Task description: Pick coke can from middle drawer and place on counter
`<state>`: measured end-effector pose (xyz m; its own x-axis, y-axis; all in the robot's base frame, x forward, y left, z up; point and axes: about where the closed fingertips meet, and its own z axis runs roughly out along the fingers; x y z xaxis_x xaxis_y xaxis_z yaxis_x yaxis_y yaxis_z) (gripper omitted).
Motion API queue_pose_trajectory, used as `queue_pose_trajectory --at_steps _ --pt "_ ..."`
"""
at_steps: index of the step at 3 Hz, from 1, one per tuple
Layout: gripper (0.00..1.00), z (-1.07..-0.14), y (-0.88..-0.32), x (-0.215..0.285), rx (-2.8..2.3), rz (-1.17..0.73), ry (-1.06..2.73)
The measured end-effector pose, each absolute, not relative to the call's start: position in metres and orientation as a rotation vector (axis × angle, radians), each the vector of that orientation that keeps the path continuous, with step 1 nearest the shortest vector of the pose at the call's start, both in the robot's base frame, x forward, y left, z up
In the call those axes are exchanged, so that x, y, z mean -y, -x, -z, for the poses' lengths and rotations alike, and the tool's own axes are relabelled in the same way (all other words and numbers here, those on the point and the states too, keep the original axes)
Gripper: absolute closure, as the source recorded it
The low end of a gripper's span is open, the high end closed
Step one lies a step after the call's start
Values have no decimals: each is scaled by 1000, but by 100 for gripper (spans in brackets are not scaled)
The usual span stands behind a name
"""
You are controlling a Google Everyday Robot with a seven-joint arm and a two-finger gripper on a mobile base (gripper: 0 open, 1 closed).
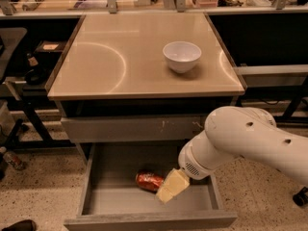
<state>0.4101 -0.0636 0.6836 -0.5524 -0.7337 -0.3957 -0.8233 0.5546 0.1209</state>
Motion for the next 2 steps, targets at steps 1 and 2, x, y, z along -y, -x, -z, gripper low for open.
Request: queue_pose_trajectory --at_steps 1,2 --pt "0 -684 -410 64 -2493 -424 1286" --pt "0 -655 -415 60 -2510 -409 1246"
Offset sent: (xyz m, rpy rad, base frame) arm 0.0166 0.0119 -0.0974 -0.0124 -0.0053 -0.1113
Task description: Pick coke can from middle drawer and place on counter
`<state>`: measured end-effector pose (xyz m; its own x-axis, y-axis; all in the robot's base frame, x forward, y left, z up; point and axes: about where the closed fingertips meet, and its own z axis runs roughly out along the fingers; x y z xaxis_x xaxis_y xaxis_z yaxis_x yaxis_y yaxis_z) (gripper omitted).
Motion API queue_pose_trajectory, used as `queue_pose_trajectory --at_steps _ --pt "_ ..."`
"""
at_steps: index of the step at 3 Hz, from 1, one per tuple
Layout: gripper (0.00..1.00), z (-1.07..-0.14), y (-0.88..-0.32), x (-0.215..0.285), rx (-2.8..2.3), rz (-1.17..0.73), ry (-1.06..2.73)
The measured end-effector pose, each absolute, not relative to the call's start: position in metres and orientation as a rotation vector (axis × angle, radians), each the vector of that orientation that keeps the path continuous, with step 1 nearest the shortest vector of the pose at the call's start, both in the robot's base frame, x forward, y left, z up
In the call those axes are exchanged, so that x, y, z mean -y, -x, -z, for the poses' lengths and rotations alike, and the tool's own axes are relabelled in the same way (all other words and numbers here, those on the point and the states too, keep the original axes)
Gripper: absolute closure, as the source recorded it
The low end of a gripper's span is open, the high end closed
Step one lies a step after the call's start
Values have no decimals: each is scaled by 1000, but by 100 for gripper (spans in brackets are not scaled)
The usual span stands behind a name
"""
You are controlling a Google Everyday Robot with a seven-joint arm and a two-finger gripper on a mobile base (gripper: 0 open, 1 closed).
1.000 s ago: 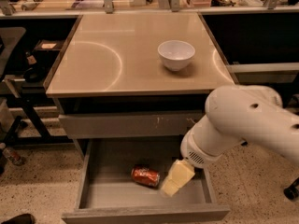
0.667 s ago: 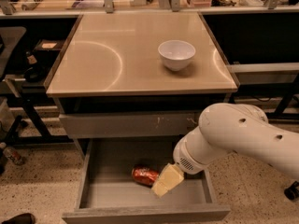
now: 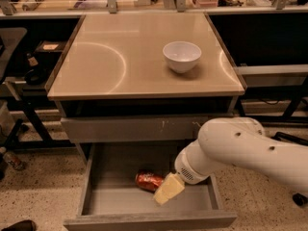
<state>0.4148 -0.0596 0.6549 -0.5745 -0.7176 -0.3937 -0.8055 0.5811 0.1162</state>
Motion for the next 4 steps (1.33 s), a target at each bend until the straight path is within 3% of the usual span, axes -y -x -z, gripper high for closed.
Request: queue_pose_trajectory --at_steps 4 --pt "0 -557 -454 37 -2582 -448 1122"
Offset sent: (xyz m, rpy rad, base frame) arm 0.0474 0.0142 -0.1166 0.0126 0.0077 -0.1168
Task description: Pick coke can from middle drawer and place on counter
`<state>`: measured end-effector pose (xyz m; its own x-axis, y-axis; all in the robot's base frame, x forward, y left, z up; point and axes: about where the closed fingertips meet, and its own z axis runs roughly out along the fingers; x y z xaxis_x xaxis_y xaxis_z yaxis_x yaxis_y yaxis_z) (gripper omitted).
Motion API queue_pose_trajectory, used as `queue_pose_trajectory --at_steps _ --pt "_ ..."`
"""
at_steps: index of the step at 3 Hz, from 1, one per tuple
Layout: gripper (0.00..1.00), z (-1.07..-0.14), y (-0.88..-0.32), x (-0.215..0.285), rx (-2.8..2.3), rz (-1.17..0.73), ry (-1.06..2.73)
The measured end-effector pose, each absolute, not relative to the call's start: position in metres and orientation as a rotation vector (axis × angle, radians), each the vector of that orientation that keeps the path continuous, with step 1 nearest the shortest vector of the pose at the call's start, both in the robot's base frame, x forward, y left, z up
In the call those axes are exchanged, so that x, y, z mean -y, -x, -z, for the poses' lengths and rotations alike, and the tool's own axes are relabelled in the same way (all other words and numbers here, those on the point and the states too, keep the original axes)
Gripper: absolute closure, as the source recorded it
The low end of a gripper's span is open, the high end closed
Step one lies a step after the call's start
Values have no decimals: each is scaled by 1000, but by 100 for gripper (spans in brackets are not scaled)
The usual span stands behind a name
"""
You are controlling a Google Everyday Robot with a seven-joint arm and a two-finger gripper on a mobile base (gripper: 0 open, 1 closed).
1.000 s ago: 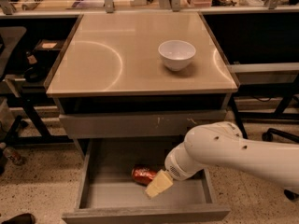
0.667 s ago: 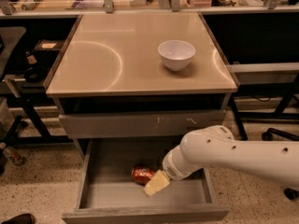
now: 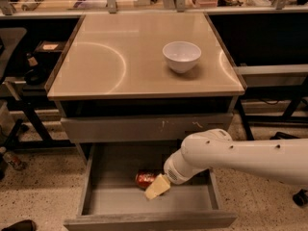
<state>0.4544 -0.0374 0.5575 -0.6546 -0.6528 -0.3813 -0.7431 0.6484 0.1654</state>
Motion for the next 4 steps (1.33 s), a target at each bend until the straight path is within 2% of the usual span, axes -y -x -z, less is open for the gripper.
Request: queue_pose_trajectory --at_steps 1,3,4 --pt "0 -543 -456 30 -2572 -484 1088" --pt "0 -483 -488 -8 -2514 -441 1081" --pt "0 -483 -490 -10 -2512 -440 1080"
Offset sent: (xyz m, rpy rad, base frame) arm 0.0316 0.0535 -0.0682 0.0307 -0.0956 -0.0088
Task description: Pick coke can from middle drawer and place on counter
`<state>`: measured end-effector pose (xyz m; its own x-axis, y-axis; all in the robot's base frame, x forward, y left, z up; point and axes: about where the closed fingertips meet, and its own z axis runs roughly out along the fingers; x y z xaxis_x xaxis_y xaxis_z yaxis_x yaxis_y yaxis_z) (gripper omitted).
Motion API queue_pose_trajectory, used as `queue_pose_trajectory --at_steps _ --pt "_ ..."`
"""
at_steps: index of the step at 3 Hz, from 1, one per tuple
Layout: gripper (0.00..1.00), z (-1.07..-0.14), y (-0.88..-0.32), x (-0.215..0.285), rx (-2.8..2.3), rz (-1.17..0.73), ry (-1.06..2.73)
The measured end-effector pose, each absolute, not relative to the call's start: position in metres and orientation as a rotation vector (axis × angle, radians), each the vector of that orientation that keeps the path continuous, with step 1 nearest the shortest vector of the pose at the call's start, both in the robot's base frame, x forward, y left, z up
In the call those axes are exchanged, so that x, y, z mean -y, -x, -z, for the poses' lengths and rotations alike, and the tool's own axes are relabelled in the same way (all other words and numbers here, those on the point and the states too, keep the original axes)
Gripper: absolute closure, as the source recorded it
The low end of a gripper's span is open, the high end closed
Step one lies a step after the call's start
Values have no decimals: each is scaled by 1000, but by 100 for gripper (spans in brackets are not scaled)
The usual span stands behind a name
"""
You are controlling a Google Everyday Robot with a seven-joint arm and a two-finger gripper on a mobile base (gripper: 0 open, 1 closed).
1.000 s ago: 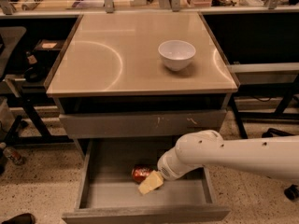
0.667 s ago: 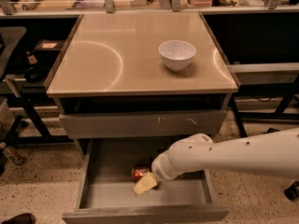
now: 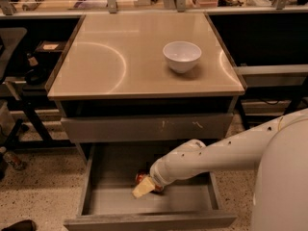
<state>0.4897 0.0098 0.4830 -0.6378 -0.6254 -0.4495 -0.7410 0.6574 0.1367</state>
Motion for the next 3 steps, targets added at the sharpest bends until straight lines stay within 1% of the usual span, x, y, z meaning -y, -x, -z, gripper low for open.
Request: queue_pose_trajectory --at_steps 3 --pt "0 -451 -518 -8 -2422 -403 1092"
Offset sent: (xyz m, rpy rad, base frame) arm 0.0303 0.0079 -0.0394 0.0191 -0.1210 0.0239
